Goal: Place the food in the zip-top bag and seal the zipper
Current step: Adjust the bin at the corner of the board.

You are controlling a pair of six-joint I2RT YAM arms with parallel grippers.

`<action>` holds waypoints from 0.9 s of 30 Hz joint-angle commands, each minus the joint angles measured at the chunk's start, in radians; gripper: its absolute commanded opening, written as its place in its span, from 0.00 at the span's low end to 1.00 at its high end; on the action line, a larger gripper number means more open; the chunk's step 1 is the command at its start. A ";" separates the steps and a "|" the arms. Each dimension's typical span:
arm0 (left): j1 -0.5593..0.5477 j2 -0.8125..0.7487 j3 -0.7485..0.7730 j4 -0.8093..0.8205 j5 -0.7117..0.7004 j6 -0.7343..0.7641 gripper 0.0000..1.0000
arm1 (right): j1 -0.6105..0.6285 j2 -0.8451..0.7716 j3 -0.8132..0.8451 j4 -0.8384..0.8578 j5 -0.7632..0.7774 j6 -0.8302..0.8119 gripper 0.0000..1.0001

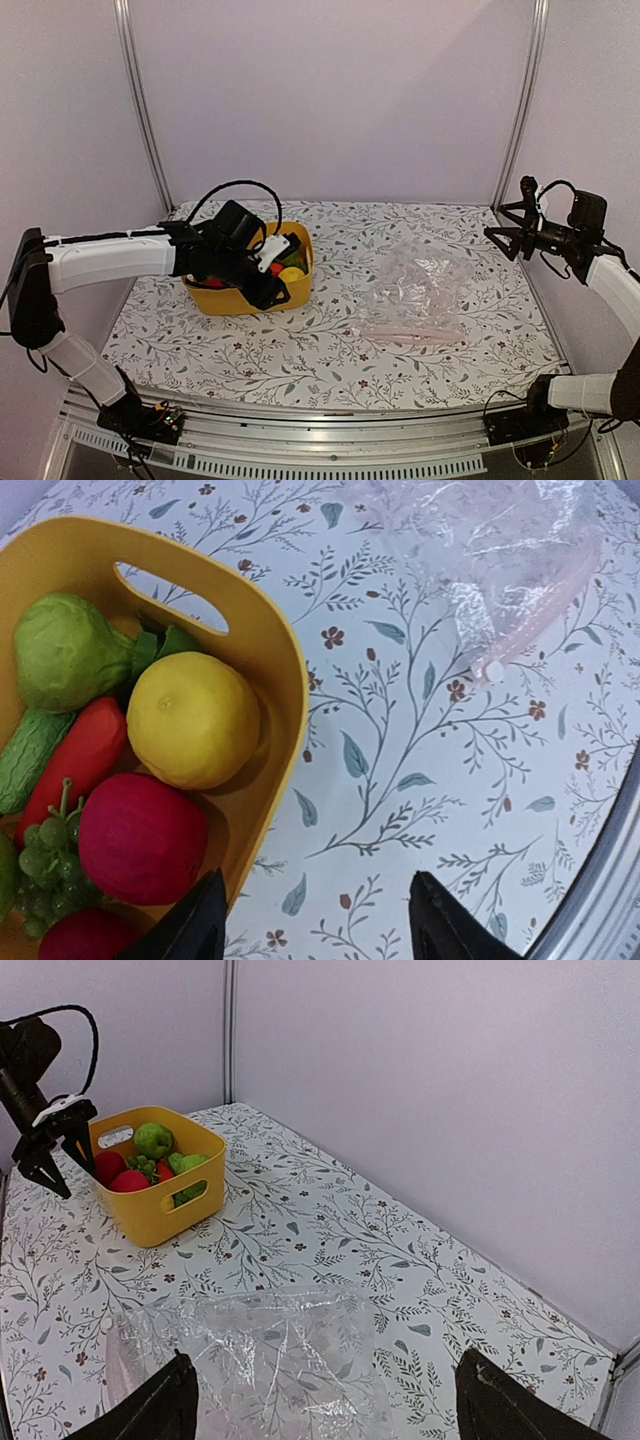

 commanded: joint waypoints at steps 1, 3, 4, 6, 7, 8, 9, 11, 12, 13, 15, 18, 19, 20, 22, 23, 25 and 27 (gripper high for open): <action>-0.067 0.058 0.054 -0.061 0.192 -0.042 0.61 | -0.007 -0.001 0.013 -0.017 -0.017 -0.008 0.88; -0.092 0.084 0.080 -0.060 0.224 -0.046 0.61 | -0.006 -0.001 0.013 -0.016 -0.017 -0.008 0.88; -0.104 0.101 0.092 -0.059 0.230 -0.045 0.61 | -0.007 -0.001 0.013 -0.018 -0.018 -0.008 0.88; -0.120 0.123 0.119 -0.058 0.228 -0.046 0.62 | -0.006 -0.001 0.013 -0.020 -0.018 -0.010 0.87; -0.126 0.131 0.135 -0.062 0.224 -0.042 0.63 | -0.006 -0.003 0.013 -0.020 -0.018 -0.011 0.87; -0.129 0.136 0.163 -0.071 0.202 -0.036 0.65 | -0.005 -0.002 0.013 -0.021 -0.019 -0.011 0.87; -0.130 0.134 0.184 -0.079 0.168 -0.028 0.67 | -0.007 -0.003 0.013 -0.020 -0.019 -0.012 0.87; -0.117 0.114 0.219 -0.086 0.094 0.002 0.71 | -0.006 -0.004 0.013 -0.022 -0.019 -0.011 0.87; -0.092 0.102 0.234 -0.087 0.121 0.011 0.71 | -0.007 -0.004 0.015 -0.023 -0.020 -0.012 0.87; -0.054 0.091 0.251 -0.095 0.201 0.020 0.69 | -0.006 -0.004 0.015 -0.024 -0.022 -0.013 0.87; 0.014 0.079 0.287 -0.098 0.241 0.013 0.69 | -0.006 -0.006 0.015 -0.025 -0.023 -0.013 0.87; 0.059 0.070 0.314 -0.078 0.114 0.043 0.74 | -0.006 -0.005 0.018 -0.032 -0.025 -0.014 0.87; 0.079 0.077 0.324 -0.082 0.091 0.055 0.76 | -0.007 -0.003 0.020 -0.035 -0.026 -0.014 0.87; 0.097 0.084 0.337 -0.086 0.074 0.055 0.77 | -0.007 -0.001 0.023 -0.041 -0.027 -0.014 0.87; 0.149 0.117 0.379 -0.107 0.071 0.033 0.78 | -0.006 0.005 0.026 -0.047 -0.029 -0.019 0.87; 0.176 0.137 0.403 -0.124 0.076 0.028 0.78 | -0.006 0.008 0.026 -0.050 -0.031 -0.021 0.87; 0.216 0.173 0.432 -0.142 0.048 0.033 0.78 | -0.006 0.012 0.028 -0.054 -0.033 -0.028 0.87; 0.242 0.207 0.445 -0.152 0.001 0.059 0.78 | -0.006 0.014 0.032 -0.063 -0.036 -0.033 0.87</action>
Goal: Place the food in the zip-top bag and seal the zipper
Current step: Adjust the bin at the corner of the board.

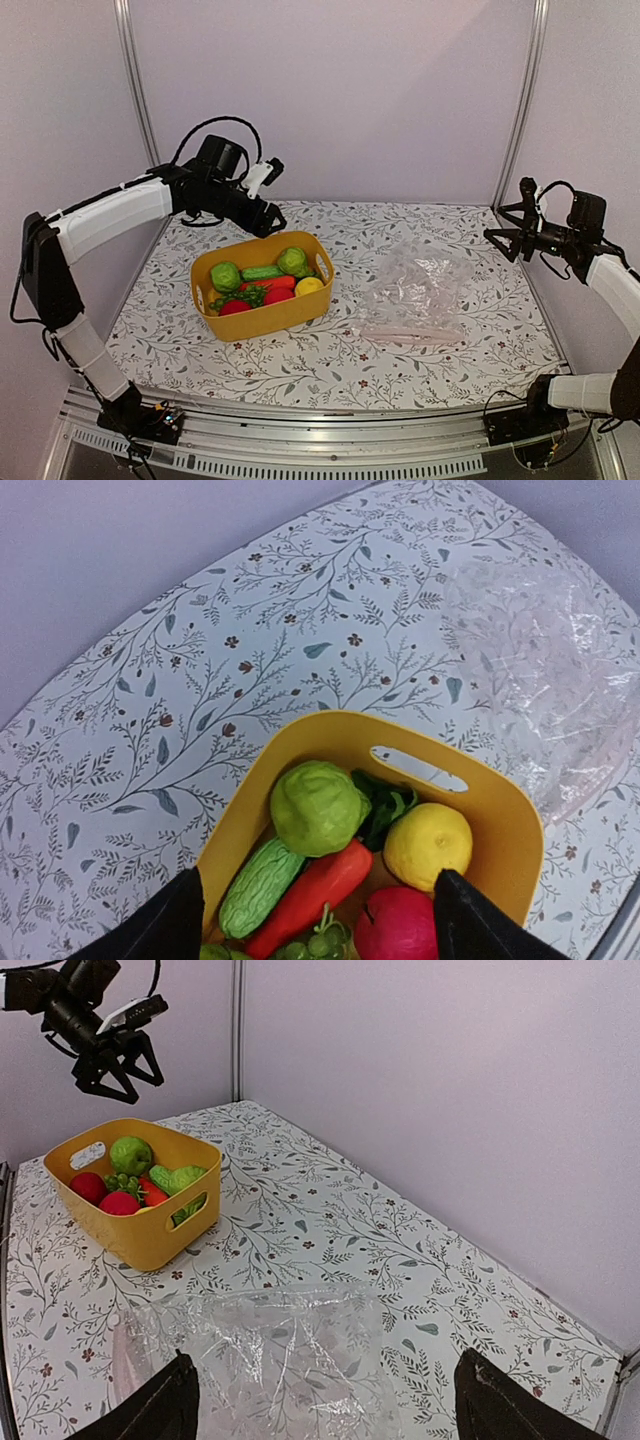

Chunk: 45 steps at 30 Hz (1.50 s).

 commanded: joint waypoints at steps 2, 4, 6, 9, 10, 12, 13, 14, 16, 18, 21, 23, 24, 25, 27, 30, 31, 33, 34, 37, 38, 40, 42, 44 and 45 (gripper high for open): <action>0.079 0.107 0.047 -0.062 -0.106 0.058 0.78 | -0.006 0.014 0.030 -0.044 -0.017 -0.020 0.87; 0.099 0.132 0.052 -0.059 -0.111 0.072 0.77 | -0.005 0.015 0.030 -0.045 -0.016 -0.025 0.87; 0.111 0.154 0.047 -0.049 -0.130 0.089 0.73 | -0.006 0.018 0.031 -0.048 -0.016 -0.028 0.87; 0.120 0.188 0.048 -0.040 -0.149 0.109 0.66 | -0.007 0.021 0.032 -0.053 -0.016 -0.030 0.87; 0.122 0.199 0.055 -0.040 -0.149 0.112 0.63 | -0.005 0.023 0.033 -0.054 -0.016 -0.031 0.87; 0.127 0.221 0.067 -0.048 -0.150 0.116 0.58 | -0.006 0.027 0.034 -0.056 -0.016 -0.034 0.87; 0.129 0.230 0.070 -0.051 -0.173 0.120 0.56 | -0.006 0.028 0.035 -0.058 -0.016 -0.035 0.87; 0.131 0.237 0.072 -0.052 -0.182 0.124 0.54 | -0.005 0.030 0.037 -0.062 -0.016 -0.036 0.87; 0.137 0.253 0.071 -0.052 -0.177 0.134 0.48 | -0.006 0.033 0.040 -0.067 -0.017 -0.039 0.87; 0.142 0.266 0.071 -0.052 -0.171 0.136 0.45 | -0.007 0.037 0.041 -0.070 -0.017 -0.042 0.87; 0.143 0.277 0.069 -0.052 -0.171 0.140 0.39 | -0.005 0.038 0.041 -0.073 -0.016 -0.044 0.87; 0.143 0.284 0.072 -0.053 -0.160 0.142 0.33 | -0.006 0.040 0.043 -0.075 -0.015 -0.047 0.87; 0.142 0.285 0.072 -0.055 -0.160 0.141 0.31 | -0.007 0.041 0.043 -0.077 -0.015 -0.047 0.87; 0.142 0.285 0.071 -0.056 -0.160 0.141 0.29 | -0.007 0.041 0.044 -0.078 -0.014 -0.047 0.87; 0.143 0.280 0.068 -0.060 -0.149 0.136 0.21 | -0.006 0.042 0.044 -0.079 -0.014 -0.049 0.87; 0.143 0.263 0.059 -0.068 -0.139 0.118 0.13 | -0.006 0.043 0.045 -0.080 -0.014 -0.051 0.86; 0.143 0.251 0.051 -0.071 -0.142 0.107 0.12 | -0.006 0.043 0.045 -0.081 -0.013 -0.051 0.86; 0.142 0.223 0.023 -0.071 -0.142 0.078 0.09 | -0.006 0.043 0.045 -0.083 -0.013 -0.053 0.86; 0.142 0.207 0.006 -0.071 -0.140 0.058 0.08 | -0.006 0.043 0.046 -0.084 -0.013 -0.054 0.86; 0.143 0.150 -0.059 -0.073 -0.144 -0.029 0.04 | -0.007 0.043 0.046 -0.086 -0.013 -0.055 0.86; 0.144 0.129 -0.084 -0.073 -0.148 -0.065 0.03 | -0.005 0.043 0.046 -0.086 -0.013 -0.056 0.87; 0.144 0.086 -0.150 -0.046 -0.149 -0.184 0.00 | -0.006 0.047 0.049 -0.089 -0.014 -0.057 0.86; 0.144 0.044 -0.220 -0.005 -0.149 -0.313 0.00 | -0.006 0.052 0.050 -0.093 -0.015 -0.059 0.86; 0.143 -0.001 -0.291 0.041 -0.149 -0.438 0.00 | -0.007 0.058 0.052 -0.097 -0.008 -0.063 0.86; 0.141 -0.016 -0.317 0.065 -0.147 -0.485 0.00 | -0.006 0.061 0.053 -0.098 -0.004 -0.065 0.86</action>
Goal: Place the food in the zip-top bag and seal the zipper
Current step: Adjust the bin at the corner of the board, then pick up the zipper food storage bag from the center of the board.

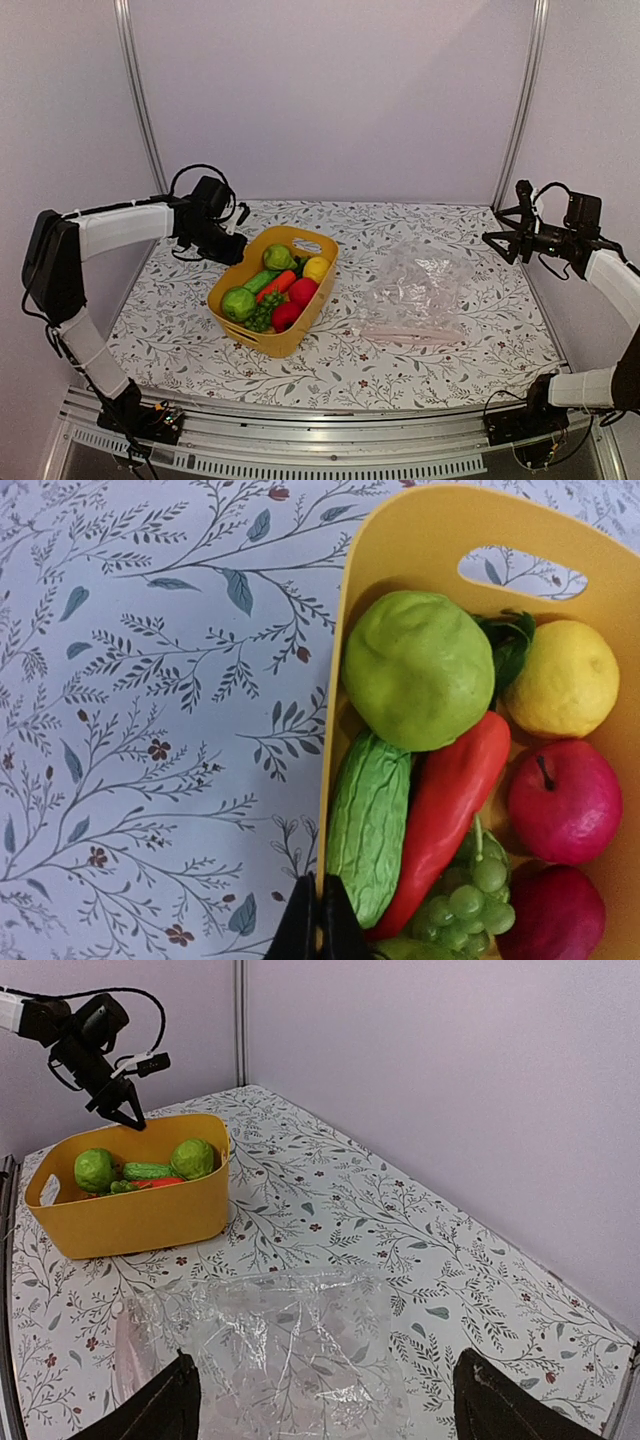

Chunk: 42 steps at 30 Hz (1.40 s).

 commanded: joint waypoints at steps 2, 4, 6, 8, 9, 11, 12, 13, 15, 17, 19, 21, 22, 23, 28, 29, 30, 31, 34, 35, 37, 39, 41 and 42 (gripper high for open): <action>0.003 -0.093 -0.131 0.092 -0.006 -0.368 0.00 | -0.006 0.029 0.031 -0.026 0.011 -0.016 0.85; 0.002 -0.103 -0.144 0.097 -0.045 -0.421 0.00 | -0.006 0.042 0.036 -0.001 0.032 0.007 0.85; -0.001 -0.112 -0.171 0.125 -0.056 -0.462 0.00 | -0.004 0.050 0.059 -0.007 0.057 0.065 0.83; -0.001 -0.119 -0.191 0.153 -0.049 -0.495 0.00 | 0.013 0.049 0.089 -0.070 0.105 0.072 0.81; -0.002 -0.119 -0.196 0.163 -0.043 -0.504 0.00 | 0.039 0.043 0.099 -0.111 0.147 0.052 0.80; -0.003 -0.121 -0.197 0.181 -0.044 -0.518 0.00 | 0.117 0.017 0.097 -0.196 0.267 -0.020 0.79; -0.002 -0.122 -0.199 0.196 -0.039 -0.519 0.01 | 0.169 0.005 0.087 -0.224 0.329 -0.068 0.78; -0.003 -0.123 -0.200 0.210 -0.030 -0.519 0.02 | 0.222 -0.012 0.071 -0.247 0.392 -0.091 0.77; -0.002 -0.127 -0.200 0.227 -0.017 -0.520 0.04 | 0.367 -0.039 0.045 -0.294 0.520 -0.135 0.73; -0.003 -0.141 -0.201 0.226 -0.017 -0.518 0.18 | 0.471 -0.043 0.040 -0.352 0.613 -0.158 0.66; -0.002 -0.166 -0.210 0.220 -0.021 -0.511 0.38 | 0.550 -0.035 0.037 -0.384 0.678 -0.167 0.60; -0.003 -0.203 -0.215 0.209 -0.040 -0.483 0.50 | 0.630 -0.030 0.017 -0.397 0.746 -0.183 0.55; -0.004 -0.223 -0.215 0.202 -0.055 -0.461 0.54 | 0.677 -0.029 0.003 -0.399 0.786 -0.196 0.53; -0.007 -0.250 -0.216 0.197 -0.070 -0.437 0.58 | 0.723 -0.028 -0.012 -0.399 0.832 -0.206 0.52; -0.021 -0.374 -0.213 0.184 -0.207 -0.259 0.73 | 0.917 -0.026 -0.076 -0.398 0.998 -0.230 0.53; -0.021 -0.396 -0.219 0.195 -0.233 -0.224 0.73 | 0.936 -0.023 -0.085 -0.399 1.007 -0.231 0.54; -0.021 -0.409 -0.227 0.211 -0.258 -0.189 0.73 | 0.952 -0.019 -0.093 -0.396 1.018 -0.233 0.55; -0.020 -0.421 -0.243 0.237 -0.285 -0.152 0.73 | 0.967 -0.015 -0.105 -0.392 1.027 -0.238 0.56; -0.019 -0.450 -0.302 0.312 -0.369 -0.082 0.73 | 1.028 0.011 -0.134 -0.365 1.101 -0.243 0.58; -0.019 -0.458 -0.323 0.335 -0.390 -0.067 0.73 | 1.053 0.030 -0.138 -0.352 1.120 -0.239 0.58; -0.011 -0.474 -0.379 0.386 -0.426 -0.052 0.73 | 1.077 0.059 -0.145 -0.318 1.172 -0.228 0.58; 0.000 -0.481 -0.400 0.407 -0.423 -0.054 0.73 | 1.095 0.087 -0.152 -0.278 1.222 -0.220 0.59; 0.000 -0.479 -0.387 0.390 -0.419 -0.054 0.73 | 1.108 0.109 -0.152 -0.240 1.265 -0.217 0.59; 0.001 -0.479 -0.387 0.391 -0.423 -0.050 0.73 | 1.116 0.124 -0.150 -0.228 1.278 -0.214 0.59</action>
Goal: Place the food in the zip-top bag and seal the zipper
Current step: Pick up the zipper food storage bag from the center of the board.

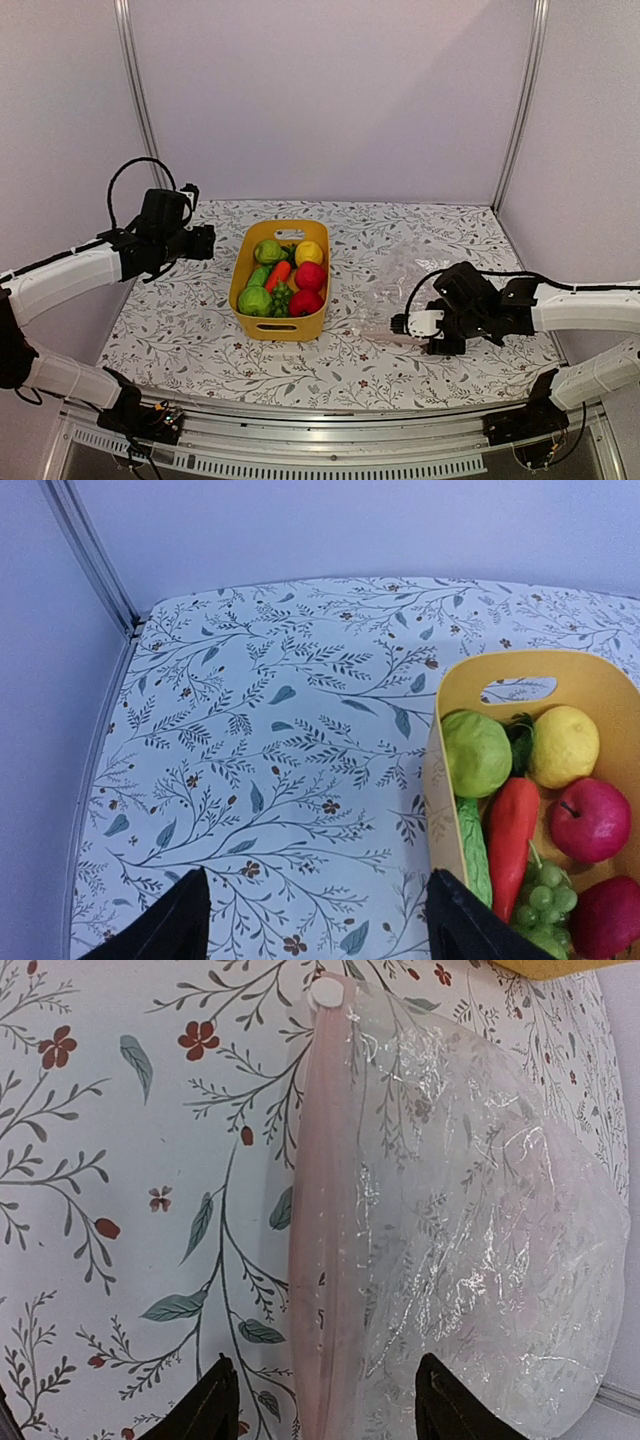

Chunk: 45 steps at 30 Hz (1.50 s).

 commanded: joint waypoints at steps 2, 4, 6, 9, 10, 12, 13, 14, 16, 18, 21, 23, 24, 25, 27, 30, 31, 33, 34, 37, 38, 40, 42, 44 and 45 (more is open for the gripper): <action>0.011 -0.009 0.001 0.049 -0.053 0.051 0.73 | 0.042 0.065 -0.008 0.112 0.142 0.019 0.59; 0.017 -0.010 0.004 0.049 -0.052 0.049 0.73 | 0.064 0.097 -0.014 0.136 0.163 0.016 0.57; 0.023 -0.013 0.003 0.053 -0.042 0.046 0.73 | 0.082 0.131 -0.024 0.168 0.195 0.013 0.55; 0.028 -0.015 0.005 0.052 -0.029 0.042 0.73 | 0.094 0.181 -0.024 0.204 0.228 0.014 0.51; 0.029 -0.016 0.005 0.053 -0.026 0.041 0.73 | 0.095 0.196 -0.018 0.216 0.241 0.018 0.49; 0.030 -0.019 0.003 0.053 -0.023 0.039 0.72 | 0.095 0.208 -0.007 0.233 0.274 0.030 0.46; 0.032 -0.020 0.002 0.053 -0.024 0.039 0.73 | 0.095 0.209 -0.002 0.245 0.300 0.033 0.45; 0.032 -0.022 0.002 0.053 -0.024 0.040 0.72 | 0.095 0.205 0.000 0.258 0.318 0.030 0.42; 0.032 -0.024 0.002 0.055 -0.021 0.038 0.72 | 0.093 0.195 0.002 0.285 0.346 0.023 0.30; 0.032 -0.026 0.002 0.060 -0.017 0.036 0.72 | 0.086 0.184 0.007 0.303 0.359 0.014 0.19; 0.031 -0.036 -0.010 0.081 0.000 0.023 0.71 | 0.040 0.172 0.039 0.305 0.356 0.024 0.08; 0.031 -0.045 -0.018 0.102 0.043 0.003 0.71 | -0.022 0.157 0.068 0.302 0.311 0.034 0.02; 0.031 -0.050 -0.024 0.118 0.076 -0.003 0.71 | -0.062 0.138 0.082 0.301 0.279 0.037 0.00; 0.029 -0.055 -0.031 0.136 0.113 -0.010 0.71 | -0.098 0.127 0.100 0.297 0.249 0.046 0.00; 0.020 -0.062 -0.035 0.166 0.167 -0.040 0.70 | -0.174 0.110 0.138 0.285 0.198 0.063 0.00; -0.013 -0.076 -0.042 0.215 0.219 -0.079 0.69 | -0.291 0.091 0.183 0.273 0.126 0.094 0.00; -0.036 -0.079 -0.043 0.236 0.219 -0.082 0.69 | -0.324 0.083 0.194 0.269 0.105 0.108 0.00; -0.095 -0.076 -0.042 0.278 0.193 -0.079 0.69 | -0.385 0.075 0.219 0.262 0.067 0.132 0.00; -0.131 -0.070 -0.038 0.287 0.169 -0.081 0.69 | -0.413 0.070 0.232 0.260 0.046 0.147 0.00; -0.242 -0.013 -0.005 0.306 0.127 -0.117 0.69 | -0.459 0.050 0.270 0.254 -0.006 0.217 0.00; -0.277 0.014 0.015 0.306 0.116 -0.141 0.69 | -0.462 0.043 0.277 0.256 -0.013 0.239 0.00; -0.362 0.068 0.059 0.307 0.104 -0.176 0.69 | -0.463 0.036 0.285 0.262 -0.025 0.265 0.00; -0.432 0.125 0.098 0.325 0.066 -0.218 0.69 | -0.463 0.032 0.285 0.269 -0.045 0.303 0.00; -0.488 0.185 0.140 0.359 0.059 -0.258 0.69 | -0.463 0.032 0.283 0.274 -0.064 0.330 0.00; -0.509 0.217 0.159 0.373 0.057 -0.284 0.69 | -0.463 0.036 0.283 0.273 -0.076 0.345 0.00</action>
